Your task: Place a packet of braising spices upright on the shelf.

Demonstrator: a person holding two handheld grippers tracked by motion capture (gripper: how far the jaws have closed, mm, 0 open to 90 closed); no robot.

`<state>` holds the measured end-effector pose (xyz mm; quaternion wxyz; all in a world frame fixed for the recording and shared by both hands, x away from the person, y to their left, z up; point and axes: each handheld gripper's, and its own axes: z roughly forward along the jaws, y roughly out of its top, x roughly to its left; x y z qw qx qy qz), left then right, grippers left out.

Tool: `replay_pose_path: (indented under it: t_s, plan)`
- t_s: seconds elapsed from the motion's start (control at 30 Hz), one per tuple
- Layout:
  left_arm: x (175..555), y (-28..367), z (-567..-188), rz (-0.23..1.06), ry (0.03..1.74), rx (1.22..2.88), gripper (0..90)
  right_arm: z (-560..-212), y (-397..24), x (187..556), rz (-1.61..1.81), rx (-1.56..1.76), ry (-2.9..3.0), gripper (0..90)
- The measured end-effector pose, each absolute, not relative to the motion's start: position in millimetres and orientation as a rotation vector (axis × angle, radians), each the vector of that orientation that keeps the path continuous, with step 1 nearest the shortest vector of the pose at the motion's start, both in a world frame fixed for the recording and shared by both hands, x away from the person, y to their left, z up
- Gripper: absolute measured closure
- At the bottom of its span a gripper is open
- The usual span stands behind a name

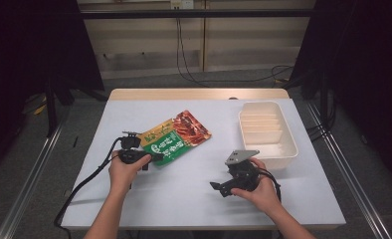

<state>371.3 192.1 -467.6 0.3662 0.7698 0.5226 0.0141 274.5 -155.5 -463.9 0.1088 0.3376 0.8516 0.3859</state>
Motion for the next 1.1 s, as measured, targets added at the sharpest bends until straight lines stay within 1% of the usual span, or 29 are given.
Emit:
replay_pose_path:
  t_s: [0.17, 0.27, 0.33, 0.47, 0.6, 0.7, 0.8, 0.87, 0.9, 0.97, 1.0, 1.1]
  plan:
    - [372.1, 189.7, -468.9, 0.033, 1.376, 1.929, 22.2, -463.5, -155.8, 274.7, 1.145, 0.996, 2.489, 6.9]
    - [372.1, 189.7, -468.8, 0.020, 1.345, 1.928, 23.7, -463.8, -155.3, 274.6, 1.142, 0.993, 2.497, 6.9]
    - [371.9, 188.4, -469.1, 0.011, 1.335, 1.912, 26.7, -464.1, -154.7, 274.6, 1.144, 0.990, 2.507, 6.8]
    - [372.9, 188.2, -470.8, 0.017, 1.340, 1.916, 29.0, -464.5, -154.0, 274.4, 1.140, 0.992, 2.498, 6.8]
    - [373.0, 190.1, -468.1, 0.013, 1.347, 1.910, 27.8, -464.4, -154.4, 274.3, 1.132, 0.989, 2.502, 6.6]
    - [372.3, 195.4, -464.3, 0.035, 1.373, 1.958, 25.5, -464.6, -154.6, 274.3, 1.135, 0.989, 2.497, 6.6]
    - [371.0, 196.2, -464.1, 0.041, 1.384, 1.958, 24.2, -464.0, -154.9, 274.1, 1.135, 0.986, 2.504, 6.6]
    - [370.2, 194.0, -466.0, 0.016, 1.409, 1.945, 23.9, -464.0, -154.5, 273.6, 1.130, 0.989, 2.496, 6.6]
    - [370.7, 194.1, -467.7, 0.010, 1.403, 1.964, 23.7, -463.9, -154.6, 273.6, 1.130, 0.987, 2.495, 6.6]
    - [370.5, 190.8, -469.4, 0.002, 1.424, 1.931, 22.6, -463.6, -154.7, 273.7, 1.133, 0.986, 2.497, 6.6]
    - [371.1, 191.3, -470.0, -0.023, 1.415, 1.928, 22.9, -463.4, -154.6, 273.2, 1.131, 0.986, 2.497, 6.6]
    - [371.0, 190.6, -470.6, -0.011, 1.406, 1.932, 22.9, -463.3, -154.5, 272.9, 1.132, 0.981, 2.493, 6.6]
